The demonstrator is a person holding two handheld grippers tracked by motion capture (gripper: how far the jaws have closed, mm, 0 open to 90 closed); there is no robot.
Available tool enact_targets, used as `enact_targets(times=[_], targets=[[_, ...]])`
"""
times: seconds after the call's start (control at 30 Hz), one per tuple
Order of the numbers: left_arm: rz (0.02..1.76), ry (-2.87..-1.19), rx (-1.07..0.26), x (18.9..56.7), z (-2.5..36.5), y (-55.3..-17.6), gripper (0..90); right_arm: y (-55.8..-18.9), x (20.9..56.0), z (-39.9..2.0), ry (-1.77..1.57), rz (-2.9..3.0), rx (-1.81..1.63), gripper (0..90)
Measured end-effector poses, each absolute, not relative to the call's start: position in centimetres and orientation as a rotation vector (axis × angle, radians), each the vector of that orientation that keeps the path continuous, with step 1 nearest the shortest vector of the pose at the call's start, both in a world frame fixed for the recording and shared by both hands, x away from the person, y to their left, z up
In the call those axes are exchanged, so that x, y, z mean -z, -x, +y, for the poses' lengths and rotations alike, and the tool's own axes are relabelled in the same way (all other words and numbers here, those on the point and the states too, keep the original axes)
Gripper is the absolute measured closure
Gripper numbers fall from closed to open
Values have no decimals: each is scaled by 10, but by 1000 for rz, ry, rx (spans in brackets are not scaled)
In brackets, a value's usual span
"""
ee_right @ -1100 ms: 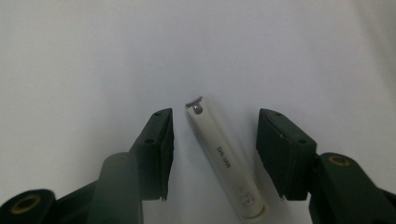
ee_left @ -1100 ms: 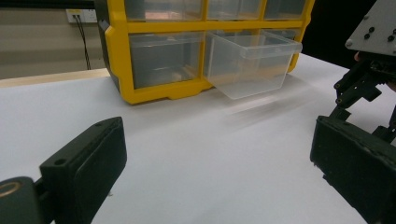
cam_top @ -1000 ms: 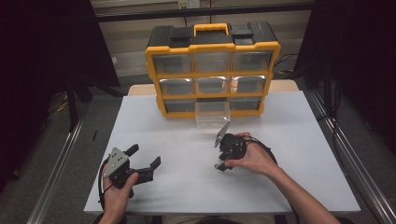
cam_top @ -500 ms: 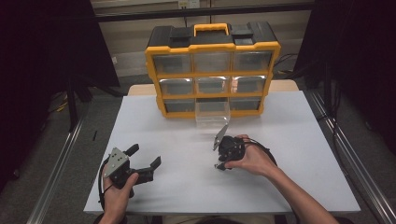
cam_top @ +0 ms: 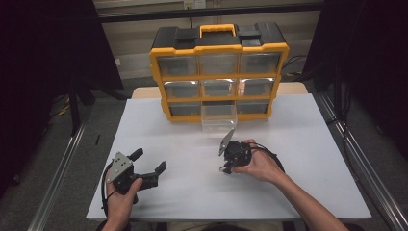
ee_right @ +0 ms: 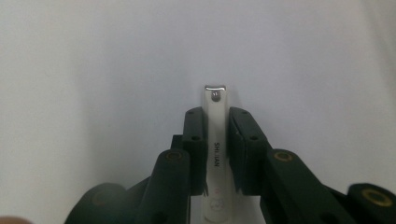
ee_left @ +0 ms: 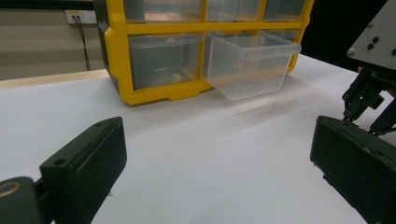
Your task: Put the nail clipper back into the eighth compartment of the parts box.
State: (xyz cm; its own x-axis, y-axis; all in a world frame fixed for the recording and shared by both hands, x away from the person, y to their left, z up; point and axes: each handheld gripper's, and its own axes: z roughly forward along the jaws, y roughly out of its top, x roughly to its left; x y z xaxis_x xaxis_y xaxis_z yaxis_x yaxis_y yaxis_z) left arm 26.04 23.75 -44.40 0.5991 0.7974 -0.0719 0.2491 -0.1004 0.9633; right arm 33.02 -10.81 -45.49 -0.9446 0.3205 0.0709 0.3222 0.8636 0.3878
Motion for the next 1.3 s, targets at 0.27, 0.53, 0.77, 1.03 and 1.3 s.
enact_targets(times=[0.27,0.53,0.77,1.03,1.3], targets=[[881,-1650,-574,445,237,-260,38,-331,455,-110,564,-2998,647,774],[883,-1649,-580,444,239,-259,40,-333,455,-112,571,-2980,711,774],[889,-1642,-582,444,239,-258,40,-333,450,-115,586,-2980,769,774],[883,-1648,-576,444,239,-258,39,-335,444,-123,581,-2962,875,774],[886,-1641,-577,444,239,-258,40,-335,440,-129,592,-2957,1003,774]])
